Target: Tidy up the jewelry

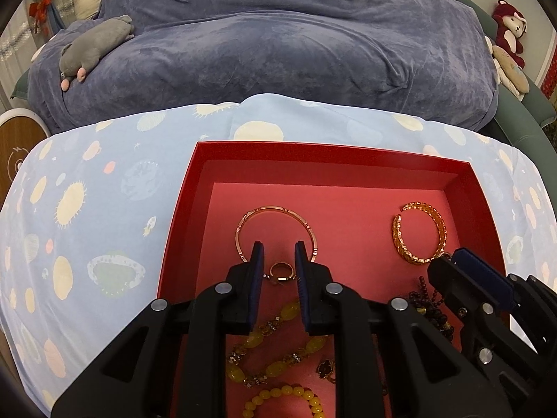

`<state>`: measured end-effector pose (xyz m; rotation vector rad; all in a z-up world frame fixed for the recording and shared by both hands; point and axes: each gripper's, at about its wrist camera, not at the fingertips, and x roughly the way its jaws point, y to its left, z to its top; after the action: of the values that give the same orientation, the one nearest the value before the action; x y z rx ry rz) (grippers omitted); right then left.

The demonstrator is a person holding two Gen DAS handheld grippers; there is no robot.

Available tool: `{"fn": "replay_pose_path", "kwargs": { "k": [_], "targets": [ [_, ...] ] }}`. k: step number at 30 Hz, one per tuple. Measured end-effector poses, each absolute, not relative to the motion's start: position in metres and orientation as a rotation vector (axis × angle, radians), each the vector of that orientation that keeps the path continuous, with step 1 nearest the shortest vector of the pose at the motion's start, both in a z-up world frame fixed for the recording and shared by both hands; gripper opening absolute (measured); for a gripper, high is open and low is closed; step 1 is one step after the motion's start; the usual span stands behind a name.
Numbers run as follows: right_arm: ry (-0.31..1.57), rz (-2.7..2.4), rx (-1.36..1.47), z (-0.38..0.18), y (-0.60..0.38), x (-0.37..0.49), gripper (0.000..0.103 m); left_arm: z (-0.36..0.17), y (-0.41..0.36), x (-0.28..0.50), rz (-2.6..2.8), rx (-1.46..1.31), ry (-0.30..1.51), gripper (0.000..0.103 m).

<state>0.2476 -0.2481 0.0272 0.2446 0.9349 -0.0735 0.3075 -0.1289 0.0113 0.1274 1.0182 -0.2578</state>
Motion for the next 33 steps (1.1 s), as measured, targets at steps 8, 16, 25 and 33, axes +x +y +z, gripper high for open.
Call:
{"fn": "replay_pose_path", "kwargs": {
  "k": [8,16,25,33],
  "targets": [
    [0.924,-0.072,0.248,0.030,-0.246,0.246,0.021,0.013,-0.125,0.306,-0.238,0.133,1.007,0.032],
    [0.906,-0.078,0.258,0.045,-0.246,0.236,0.023,0.028,-0.122,0.296,-0.235,0.131,0.994,0.038],
    [0.872,-0.117,0.277,0.072,-0.247,0.205,0.043,0.058,-0.115,0.268,-0.235,0.138,0.956,0.042],
    [0.848,-0.129,0.262,0.095,-0.237,0.170,0.045,0.079,-0.103,0.232,-0.241,0.134,0.938,0.043]
  ]
}}
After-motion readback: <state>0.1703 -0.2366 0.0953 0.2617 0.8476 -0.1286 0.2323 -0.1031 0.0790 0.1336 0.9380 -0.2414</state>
